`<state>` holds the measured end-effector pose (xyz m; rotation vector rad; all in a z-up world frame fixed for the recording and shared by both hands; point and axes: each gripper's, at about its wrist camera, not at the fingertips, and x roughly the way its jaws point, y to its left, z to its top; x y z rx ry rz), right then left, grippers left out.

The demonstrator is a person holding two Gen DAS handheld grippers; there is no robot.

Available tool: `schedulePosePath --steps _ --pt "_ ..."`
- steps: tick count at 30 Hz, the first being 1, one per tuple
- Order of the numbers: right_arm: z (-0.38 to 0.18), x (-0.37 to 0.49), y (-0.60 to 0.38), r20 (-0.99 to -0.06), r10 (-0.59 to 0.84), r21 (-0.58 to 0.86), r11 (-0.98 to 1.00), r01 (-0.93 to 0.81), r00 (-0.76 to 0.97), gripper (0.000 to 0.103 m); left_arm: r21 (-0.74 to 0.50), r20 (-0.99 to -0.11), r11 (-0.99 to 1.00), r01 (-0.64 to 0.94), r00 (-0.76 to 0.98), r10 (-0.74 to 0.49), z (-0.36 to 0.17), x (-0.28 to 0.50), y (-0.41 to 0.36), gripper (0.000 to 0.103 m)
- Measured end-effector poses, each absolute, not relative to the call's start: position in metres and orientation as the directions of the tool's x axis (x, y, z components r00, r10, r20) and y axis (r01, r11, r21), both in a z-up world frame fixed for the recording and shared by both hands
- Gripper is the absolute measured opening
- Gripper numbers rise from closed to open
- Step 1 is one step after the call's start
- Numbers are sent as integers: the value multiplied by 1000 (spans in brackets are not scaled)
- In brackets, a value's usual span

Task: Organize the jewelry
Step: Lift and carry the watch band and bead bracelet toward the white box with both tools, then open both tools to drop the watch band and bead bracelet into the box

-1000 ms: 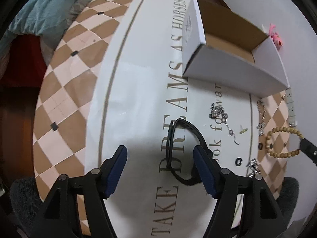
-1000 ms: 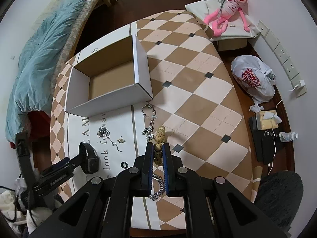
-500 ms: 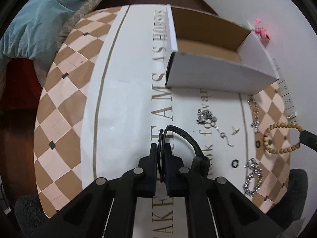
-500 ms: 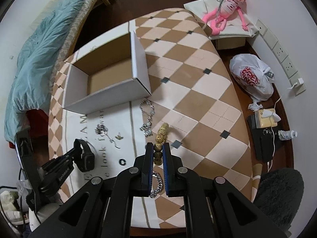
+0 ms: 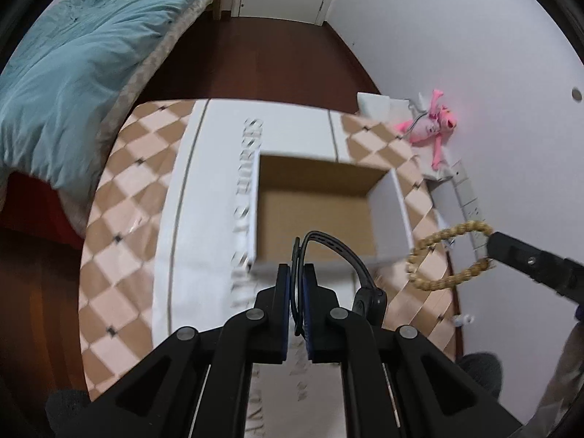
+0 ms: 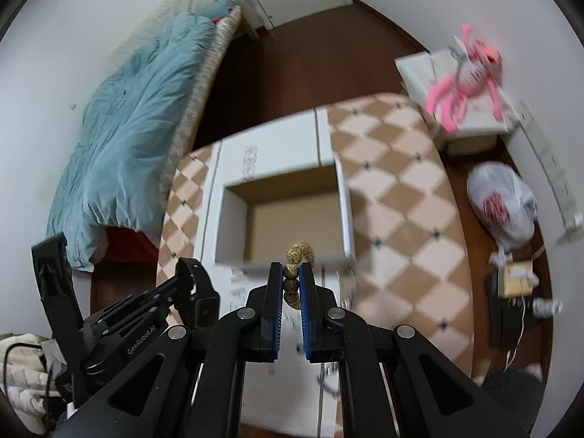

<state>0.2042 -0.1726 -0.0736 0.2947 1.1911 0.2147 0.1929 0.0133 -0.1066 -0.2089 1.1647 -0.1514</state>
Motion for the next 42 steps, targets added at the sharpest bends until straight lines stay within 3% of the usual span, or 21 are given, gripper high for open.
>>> schedulePosePath --steps 7,13,15,16,17,18,20,23,27,32,42 --pt "-98 272 -158 -902 318 322 946 -33 291 9 -262 -916 965 -8 316 -246 -126 252 12 4" --pt "-123 307 -150 -918 332 332 942 -41 216 10 -266 -936 962 -61 254 -242 -136 285 13 15" --pt "-133 314 -150 -919 356 354 934 -40 170 11 -251 -940 966 -63 256 -228 -133 291 13 31" --pt "-137 317 -150 -918 367 367 930 -35 149 13 -243 -939 968 -64 267 -218 -130 292 13 58" --pt "-142 320 -151 -918 373 372 928 -32 133 26 -232 -938 970 -65 280 -206 -127 293 14 87" --pt "-144 319 -154 -922 364 363 931 -30 132 43 -225 -936 972 -65 291 -198 -124 293 15 92" --pt "-146 317 -159 -929 340 340 940 -23 146 50 -207 -937 976 -71 303 -177 -119 292 18 92" --pt "-146 310 -166 -949 266 267 963 -16 166 52 -141 -942 987 -80 319 -108 -119 287 22 93" --pt "-151 294 -163 -974 114 107 993 -44 197 90 -76 -936 993 -95 351 -38 -126 270 26 98" --pt "-171 274 -152 -979 30 18 998 -64 201 92 -16 -936 995 -96 352 18 -146 250 23 99" --pt "-172 249 -146 -963 -15 -21 1000 -19 267 93 26 -922 995 -97 382 61 -145 227 23 99"
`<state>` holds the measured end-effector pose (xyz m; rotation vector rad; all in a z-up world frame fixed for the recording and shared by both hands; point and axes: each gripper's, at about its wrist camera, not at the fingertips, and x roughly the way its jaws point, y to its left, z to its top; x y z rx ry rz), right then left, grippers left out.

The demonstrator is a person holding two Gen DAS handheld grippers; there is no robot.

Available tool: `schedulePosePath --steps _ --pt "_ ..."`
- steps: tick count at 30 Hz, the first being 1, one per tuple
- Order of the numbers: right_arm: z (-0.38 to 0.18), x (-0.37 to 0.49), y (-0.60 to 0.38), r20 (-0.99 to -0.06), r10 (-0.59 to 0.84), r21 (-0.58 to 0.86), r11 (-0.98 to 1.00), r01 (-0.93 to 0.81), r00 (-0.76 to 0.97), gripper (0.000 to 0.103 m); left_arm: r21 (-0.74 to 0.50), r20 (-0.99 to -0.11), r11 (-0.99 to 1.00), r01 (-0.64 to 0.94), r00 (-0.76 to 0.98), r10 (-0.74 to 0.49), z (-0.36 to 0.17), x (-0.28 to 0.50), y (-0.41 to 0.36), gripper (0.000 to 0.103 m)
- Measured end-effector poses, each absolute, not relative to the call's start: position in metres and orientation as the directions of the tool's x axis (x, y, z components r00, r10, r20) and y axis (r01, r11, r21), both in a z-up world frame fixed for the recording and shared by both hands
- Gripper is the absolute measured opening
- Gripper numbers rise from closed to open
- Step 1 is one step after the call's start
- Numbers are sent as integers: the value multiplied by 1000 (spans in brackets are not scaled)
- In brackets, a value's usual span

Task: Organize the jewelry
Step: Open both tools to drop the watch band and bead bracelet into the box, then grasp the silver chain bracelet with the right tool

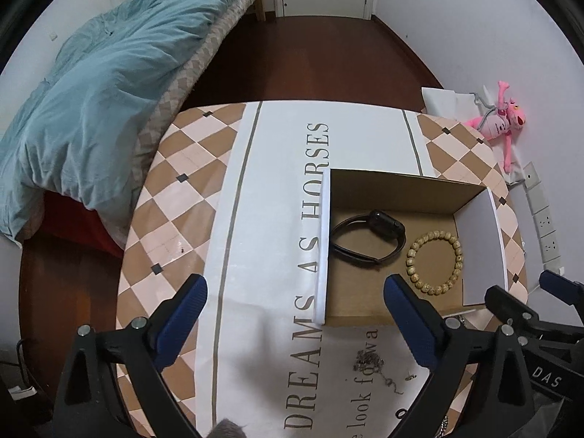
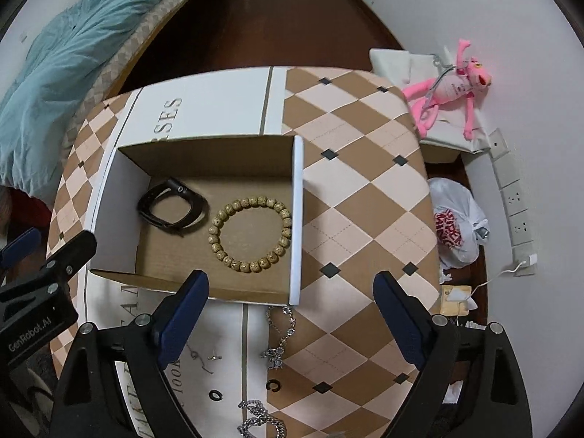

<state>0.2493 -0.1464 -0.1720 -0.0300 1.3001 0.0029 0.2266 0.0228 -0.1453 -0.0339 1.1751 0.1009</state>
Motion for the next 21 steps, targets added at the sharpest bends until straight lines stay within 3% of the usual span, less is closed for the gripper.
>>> schedulePosePath --steps 21 --pt "-49 161 -159 -839 -67 -53 998 42 540 93 5 -825 997 -71 564 44 -48 146 9 99"
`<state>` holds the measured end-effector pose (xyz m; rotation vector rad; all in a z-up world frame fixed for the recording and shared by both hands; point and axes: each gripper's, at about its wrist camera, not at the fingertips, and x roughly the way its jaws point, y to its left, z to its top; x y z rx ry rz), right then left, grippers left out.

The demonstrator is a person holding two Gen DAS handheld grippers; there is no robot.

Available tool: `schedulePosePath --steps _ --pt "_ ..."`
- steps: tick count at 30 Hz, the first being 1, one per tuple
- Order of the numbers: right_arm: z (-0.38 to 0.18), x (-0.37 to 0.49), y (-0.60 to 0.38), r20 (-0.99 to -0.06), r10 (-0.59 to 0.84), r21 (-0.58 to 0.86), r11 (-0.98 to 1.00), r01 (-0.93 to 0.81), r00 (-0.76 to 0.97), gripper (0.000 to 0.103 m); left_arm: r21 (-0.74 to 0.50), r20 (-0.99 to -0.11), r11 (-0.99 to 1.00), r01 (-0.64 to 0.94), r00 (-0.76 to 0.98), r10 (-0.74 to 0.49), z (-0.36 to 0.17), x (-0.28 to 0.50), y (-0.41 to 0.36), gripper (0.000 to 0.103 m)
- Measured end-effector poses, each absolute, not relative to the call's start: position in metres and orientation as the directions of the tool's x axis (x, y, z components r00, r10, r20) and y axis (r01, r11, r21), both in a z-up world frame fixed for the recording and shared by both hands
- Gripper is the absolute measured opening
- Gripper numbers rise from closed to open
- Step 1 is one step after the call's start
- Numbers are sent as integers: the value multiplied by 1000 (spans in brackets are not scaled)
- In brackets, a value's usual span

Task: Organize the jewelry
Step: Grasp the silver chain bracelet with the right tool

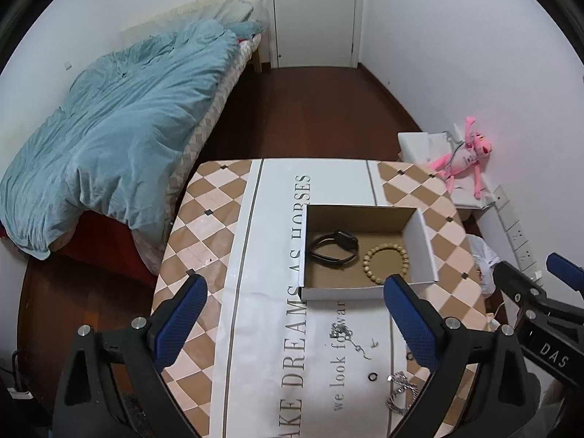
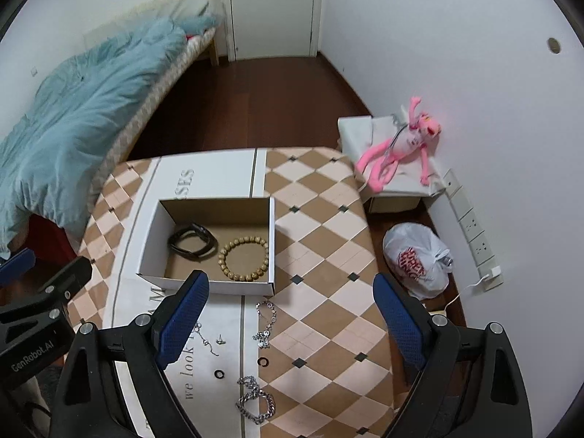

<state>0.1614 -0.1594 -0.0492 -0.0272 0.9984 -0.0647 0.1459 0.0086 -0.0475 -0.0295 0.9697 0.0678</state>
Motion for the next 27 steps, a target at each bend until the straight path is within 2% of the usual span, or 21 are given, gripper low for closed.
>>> schedulePosePath --steps 7,11,15,20,22,23,24,27 --pt "-24 133 -164 -813 -47 -19 998 54 581 93 6 -798 998 -61 601 41 -28 122 4 99" --pt "-31 124 -168 -828 -26 7 998 57 561 93 30 -800 996 -89 595 77 -34 112 3 99" --pt "-79 113 -173 -889 8 35 998 50 457 93 73 -817 991 -114 563 125 -63 100 6 99" --pt "-163 96 -180 -956 60 82 994 68 286 92 117 -885 986 -121 437 159 -133 87 10 99" --pt "-196 88 -182 -972 70 90 993 81 224 84 133 -911 984 -120 375 169 -161 82 10 99" --pt "-211 84 -182 -979 67 86 992 88 192 72 136 -918 983 -120 358 171 -169 80 10 99" --pt "-221 80 -183 -982 69 86 992 93 174 66 142 -924 983 -120 341 175 -178 77 10 99" --pt "-243 68 -181 -988 72 87 991 102 138 58 154 -936 981 -118 299 183 -197 71 10 99"
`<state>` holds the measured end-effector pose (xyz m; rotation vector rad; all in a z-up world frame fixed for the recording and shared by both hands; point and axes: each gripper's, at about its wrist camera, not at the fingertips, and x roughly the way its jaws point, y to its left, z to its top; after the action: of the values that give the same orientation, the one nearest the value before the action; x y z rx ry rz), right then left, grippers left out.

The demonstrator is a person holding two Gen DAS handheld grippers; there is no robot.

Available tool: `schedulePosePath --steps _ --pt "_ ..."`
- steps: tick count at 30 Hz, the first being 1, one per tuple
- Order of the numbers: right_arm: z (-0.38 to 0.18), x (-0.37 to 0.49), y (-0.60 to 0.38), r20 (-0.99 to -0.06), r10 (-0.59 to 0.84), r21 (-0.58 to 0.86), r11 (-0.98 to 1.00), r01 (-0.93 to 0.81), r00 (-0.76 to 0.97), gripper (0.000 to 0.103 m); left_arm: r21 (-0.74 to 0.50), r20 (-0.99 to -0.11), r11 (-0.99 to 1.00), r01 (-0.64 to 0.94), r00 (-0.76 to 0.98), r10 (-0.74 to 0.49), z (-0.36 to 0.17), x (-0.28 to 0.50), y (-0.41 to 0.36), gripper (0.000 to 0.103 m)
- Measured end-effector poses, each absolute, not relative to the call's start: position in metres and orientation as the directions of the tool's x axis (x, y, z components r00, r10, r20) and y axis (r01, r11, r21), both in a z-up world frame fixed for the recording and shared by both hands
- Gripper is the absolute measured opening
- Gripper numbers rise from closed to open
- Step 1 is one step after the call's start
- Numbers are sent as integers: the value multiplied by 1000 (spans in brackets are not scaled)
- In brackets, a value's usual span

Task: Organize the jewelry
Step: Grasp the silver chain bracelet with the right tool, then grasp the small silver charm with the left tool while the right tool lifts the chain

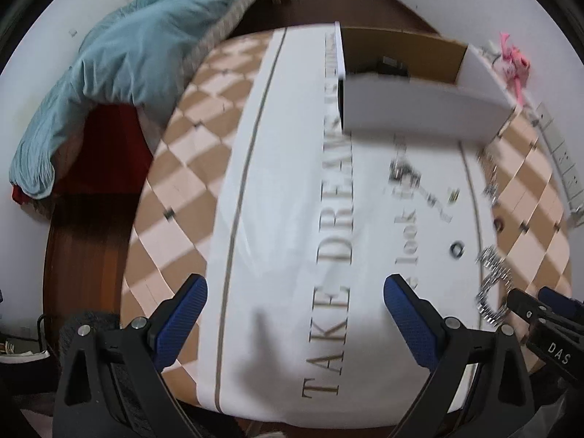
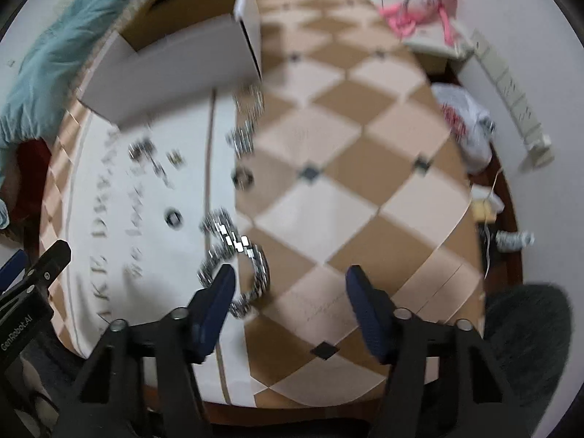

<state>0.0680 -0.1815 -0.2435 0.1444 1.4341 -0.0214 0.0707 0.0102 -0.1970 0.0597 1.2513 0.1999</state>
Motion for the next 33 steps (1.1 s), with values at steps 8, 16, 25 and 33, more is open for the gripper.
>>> schedulePosePath --steps 8,16,25,33 --pt "-246 59 -158 -979 -3 -4 1000 -6 202 8 144 -951 984 -107 261 168 -213 68 5 99" --pt "-228 75 -204 -967 8 40 991 124 256 8 93 -961 991 -91 254 114 -212 83 -2 99" --pt "-226 100 -222 -963 31 83 979 186 268 8 -29 -966 999 -40 259 -18 -220 143 -12 92" --pt "-234 108 -221 -968 32 83 977 197 250 8 -12 -965 999 47 259 -24 -233 166 -33 41"
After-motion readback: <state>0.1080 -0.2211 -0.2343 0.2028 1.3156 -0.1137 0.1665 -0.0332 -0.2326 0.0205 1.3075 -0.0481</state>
